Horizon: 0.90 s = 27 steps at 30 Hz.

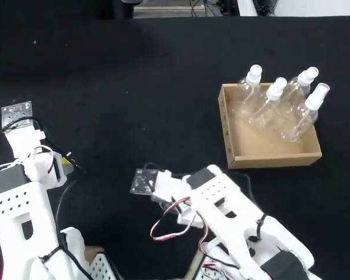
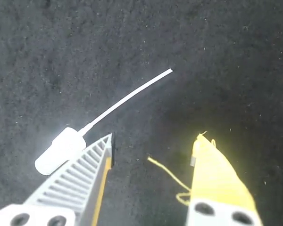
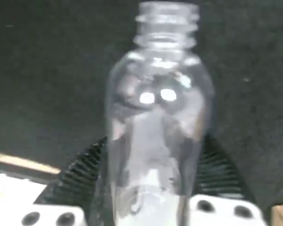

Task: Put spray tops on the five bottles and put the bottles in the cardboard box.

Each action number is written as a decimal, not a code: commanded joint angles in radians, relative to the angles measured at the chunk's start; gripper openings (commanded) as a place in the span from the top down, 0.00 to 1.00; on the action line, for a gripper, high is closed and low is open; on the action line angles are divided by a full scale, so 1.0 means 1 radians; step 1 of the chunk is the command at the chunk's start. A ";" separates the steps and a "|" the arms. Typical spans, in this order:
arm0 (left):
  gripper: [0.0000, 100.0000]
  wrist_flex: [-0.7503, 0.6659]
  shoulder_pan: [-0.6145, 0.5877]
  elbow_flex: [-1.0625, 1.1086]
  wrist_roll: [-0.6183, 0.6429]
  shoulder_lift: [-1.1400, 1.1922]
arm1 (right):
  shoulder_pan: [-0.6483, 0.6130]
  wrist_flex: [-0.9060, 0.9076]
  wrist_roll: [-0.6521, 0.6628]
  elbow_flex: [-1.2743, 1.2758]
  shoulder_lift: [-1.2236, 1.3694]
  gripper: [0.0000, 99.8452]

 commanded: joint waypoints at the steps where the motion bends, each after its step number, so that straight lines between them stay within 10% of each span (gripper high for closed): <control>1: 0.75 -0.008 -0.018 -0.005 0.006 -0.023 | 0.054 -0.040 -0.020 -0.022 -0.018 0.97; 16: 0.75 0.216 -0.354 -0.199 -0.114 0.172 | -0.137 -0.003 -0.497 -0.481 -0.015 0.99; 21: 0.75 0.149 -0.475 -0.194 0.155 0.295 | -0.160 -0.083 -0.522 -0.389 -0.016 0.99; 27: 0.74 0.123 -0.496 -0.196 0.755 0.347 | -0.160 -0.152 -0.523 -0.315 -0.015 0.99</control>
